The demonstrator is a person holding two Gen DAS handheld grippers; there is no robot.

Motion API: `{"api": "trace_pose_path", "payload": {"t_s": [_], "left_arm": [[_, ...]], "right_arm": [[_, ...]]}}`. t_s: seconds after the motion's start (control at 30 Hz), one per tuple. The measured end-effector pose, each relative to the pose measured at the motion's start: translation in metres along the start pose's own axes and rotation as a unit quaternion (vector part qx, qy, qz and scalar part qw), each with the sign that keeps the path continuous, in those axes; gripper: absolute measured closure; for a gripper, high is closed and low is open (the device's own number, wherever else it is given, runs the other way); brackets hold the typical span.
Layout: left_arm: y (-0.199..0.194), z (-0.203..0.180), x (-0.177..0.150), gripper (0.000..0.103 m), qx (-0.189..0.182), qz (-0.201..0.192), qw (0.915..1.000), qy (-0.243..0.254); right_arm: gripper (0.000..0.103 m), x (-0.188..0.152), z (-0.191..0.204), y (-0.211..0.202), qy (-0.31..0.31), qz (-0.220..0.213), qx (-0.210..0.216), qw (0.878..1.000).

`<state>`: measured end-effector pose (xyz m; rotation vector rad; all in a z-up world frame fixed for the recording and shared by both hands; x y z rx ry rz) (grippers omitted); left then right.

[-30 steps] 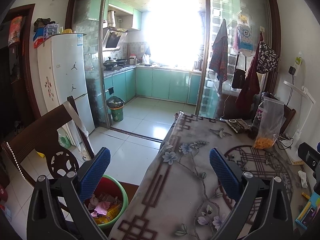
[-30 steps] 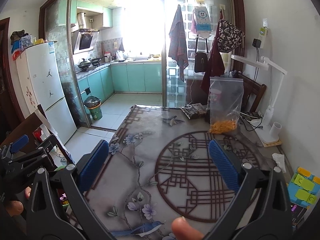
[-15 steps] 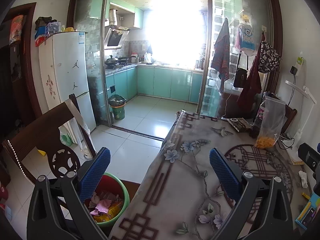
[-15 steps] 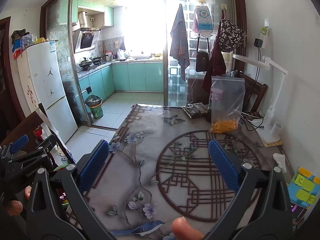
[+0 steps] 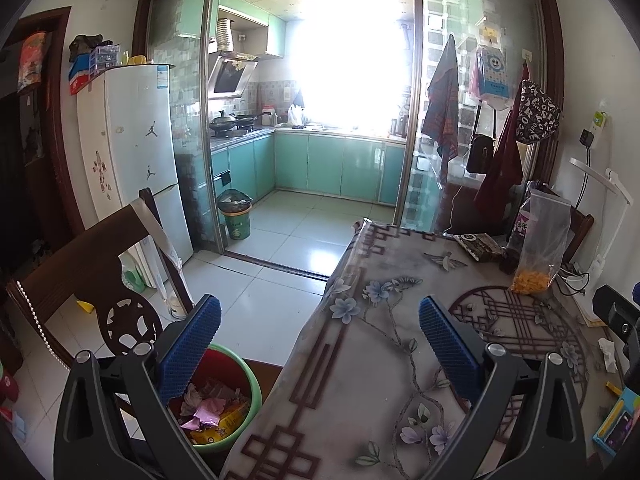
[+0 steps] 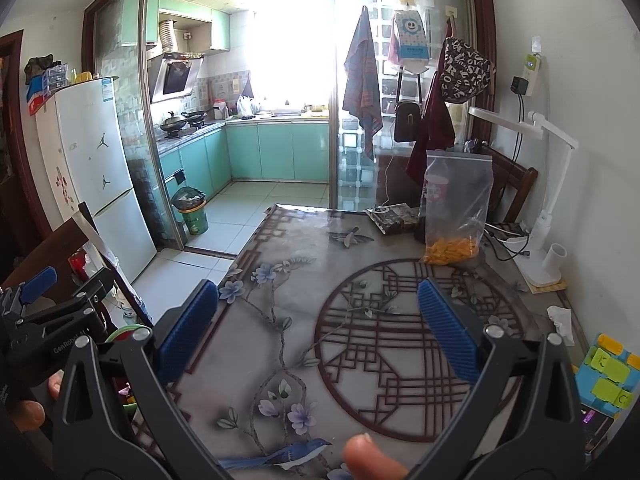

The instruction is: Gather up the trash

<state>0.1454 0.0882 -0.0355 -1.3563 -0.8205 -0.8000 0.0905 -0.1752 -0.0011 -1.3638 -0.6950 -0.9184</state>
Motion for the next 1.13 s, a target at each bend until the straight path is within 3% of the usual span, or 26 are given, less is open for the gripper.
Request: {"api": "trace_pose_path", "payload": {"t_s": [0.67,0.83,0.97,1.13], "left_arm": [[0.003,-0.008,-0.002,0.008,-0.009,0.003,0.9999,0.005],[0.006,-0.023,-0.009,0.008,-0.027,0.009,0.9994,0.020],[0.031,-0.053,-0.038,0.008,-0.050,0.034,0.9969,0.050],[0.098,-0.101,-0.120,0.008,-0.071,0.126,0.9856,0.088]], "right_arm": [[0.005,-0.001,-0.009,-0.003,0.005,-0.002,-0.011,1.000],[0.005,-0.007,-0.015,0.001,0.011,0.005,-0.013,1.000],[0.005,-0.037,-0.040,0.020,0.026,0.040,-0.027,0.998],[0.005,-0.116,-0.107,0.055,0.029,0.119,-0.082,0.989]]}}
Point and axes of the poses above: each gripper's, at about its wrist camera, not at the fingertips, and y roughly the way its jaws point, z to its left, x to its top, the point moved 9 cm from there along y, roughly the way its jaws point, and after that the axes turned 8 degrees about x, right-handed, at the moved point
